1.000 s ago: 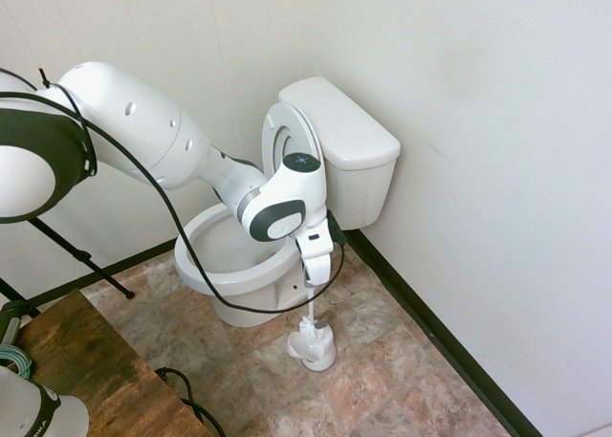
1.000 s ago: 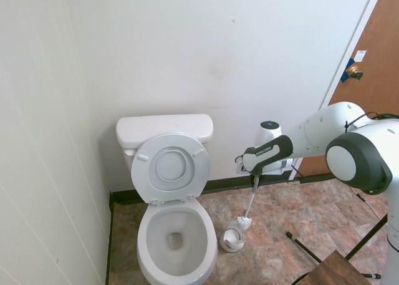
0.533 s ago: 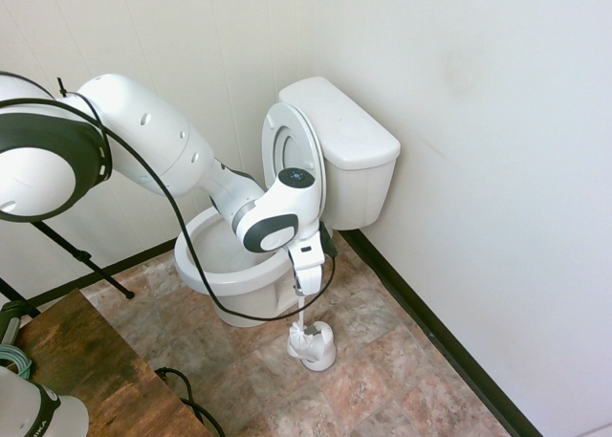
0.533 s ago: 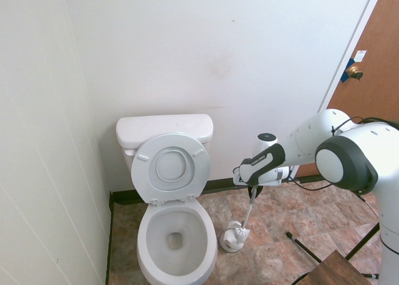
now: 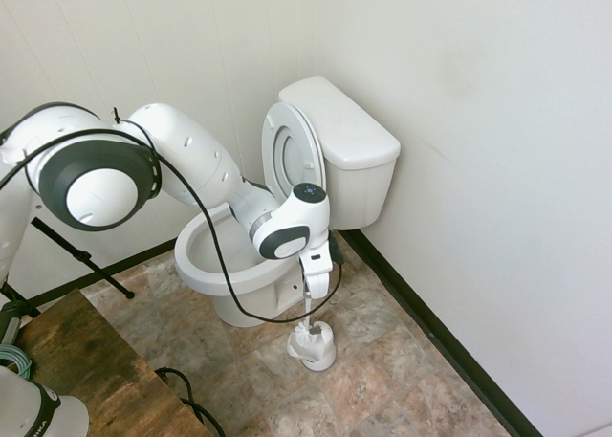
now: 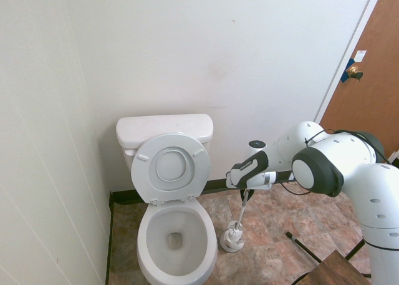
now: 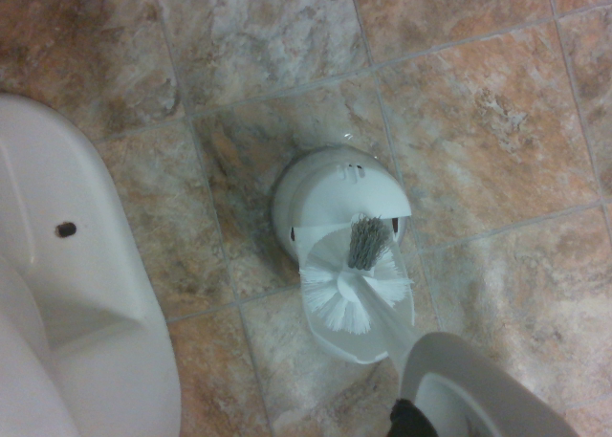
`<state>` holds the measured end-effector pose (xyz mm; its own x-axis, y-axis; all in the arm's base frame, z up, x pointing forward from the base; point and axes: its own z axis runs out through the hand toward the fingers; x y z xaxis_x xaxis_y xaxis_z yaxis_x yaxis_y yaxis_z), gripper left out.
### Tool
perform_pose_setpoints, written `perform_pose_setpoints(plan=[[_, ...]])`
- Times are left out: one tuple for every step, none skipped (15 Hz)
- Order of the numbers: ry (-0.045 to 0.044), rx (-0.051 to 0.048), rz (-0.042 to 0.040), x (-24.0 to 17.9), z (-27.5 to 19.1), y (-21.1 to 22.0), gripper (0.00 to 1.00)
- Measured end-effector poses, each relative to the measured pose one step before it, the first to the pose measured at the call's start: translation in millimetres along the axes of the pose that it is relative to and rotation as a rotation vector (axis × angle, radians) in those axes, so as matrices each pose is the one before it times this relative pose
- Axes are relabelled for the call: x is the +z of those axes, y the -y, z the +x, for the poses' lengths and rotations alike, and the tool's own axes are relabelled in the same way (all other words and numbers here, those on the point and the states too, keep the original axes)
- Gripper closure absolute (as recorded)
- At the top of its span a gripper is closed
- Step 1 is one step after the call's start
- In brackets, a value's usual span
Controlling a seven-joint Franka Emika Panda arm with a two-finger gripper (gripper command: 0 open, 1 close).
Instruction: Clean the toilet
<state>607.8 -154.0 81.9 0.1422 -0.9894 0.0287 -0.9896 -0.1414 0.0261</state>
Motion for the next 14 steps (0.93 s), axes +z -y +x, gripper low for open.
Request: perform_pose_setpoints(plan=[[0.00092,0.00325,-0.00705,7.29,2.34,3.17,1.0],[0.00195,0.00097,-0.00924,6.48,1.88,3.5,1.0],[0.00226,0.00066,-0.00891,6.6,1.68,3.64,1.0],[0.00269,0.00037,-0.01039,7.6,1.65,3.51,1.0],[0.00355,-0.00019,-0.01314,7.31,1.56,3.13,1.0],[0.00417,0.00049,-0.01077,7.61,1.76,3.18,1.0],[0.00544,0.00191,-0.00877,5.83,2.52,3.95,1.0],[0.00671,0.0029,-0.00805,4.8,2.99,4.26,1.0],[0.00677,0.00251,-0.00808,3.58,2.71,3.72,1.0],[0.00467,0.00128,-0.00654,3.71,2.4,3.33,1.0],[0.00483,0.00041,-0.00735,3.88,2.06,3.43,1.0],[0.00434,0.00011,-0.00651,3.37,1.69,3.19,1.0],[0.00582,0.00146,-0.00866,3.15,1.03,2.91,1.0],[0.00572,0.00302,-0.0091,2.77,0.54,2.97,1.0]])
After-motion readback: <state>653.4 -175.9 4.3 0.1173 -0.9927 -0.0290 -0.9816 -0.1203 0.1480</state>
